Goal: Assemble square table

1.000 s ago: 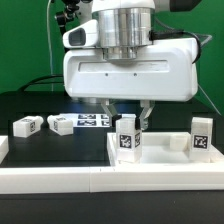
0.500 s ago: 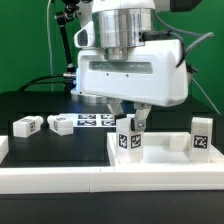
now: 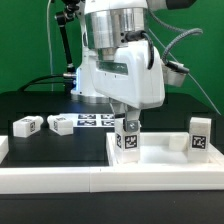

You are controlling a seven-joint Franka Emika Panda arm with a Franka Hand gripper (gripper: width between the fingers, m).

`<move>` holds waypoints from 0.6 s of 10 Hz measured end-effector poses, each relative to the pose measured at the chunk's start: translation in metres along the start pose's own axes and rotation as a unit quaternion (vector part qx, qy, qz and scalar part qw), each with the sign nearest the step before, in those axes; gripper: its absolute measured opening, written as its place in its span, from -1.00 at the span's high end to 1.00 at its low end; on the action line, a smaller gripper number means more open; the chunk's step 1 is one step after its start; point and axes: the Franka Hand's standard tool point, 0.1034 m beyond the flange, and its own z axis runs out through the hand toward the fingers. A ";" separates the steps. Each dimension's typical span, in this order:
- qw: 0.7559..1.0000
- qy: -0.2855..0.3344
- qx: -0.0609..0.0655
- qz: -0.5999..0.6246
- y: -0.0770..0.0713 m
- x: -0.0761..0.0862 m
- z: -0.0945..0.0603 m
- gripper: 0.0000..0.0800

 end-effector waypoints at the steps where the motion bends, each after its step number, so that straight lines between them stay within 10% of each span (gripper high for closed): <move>1: 1.000 0.000 0.000 -0.002 0.000 -0.001 0.000 0.27; 4: 0.994 0.001 0.000 -0.110 -0.002 0.000 -0.001 -0.53; 6: 0.979 0.003 -0.002 -0.204 -0.004 -0.003 -0.002 -0.61</move>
Offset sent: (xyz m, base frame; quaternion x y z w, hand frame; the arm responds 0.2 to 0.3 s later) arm 0.0085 0.0036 0.0028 -0.0078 -0.0186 -0.2264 0.9738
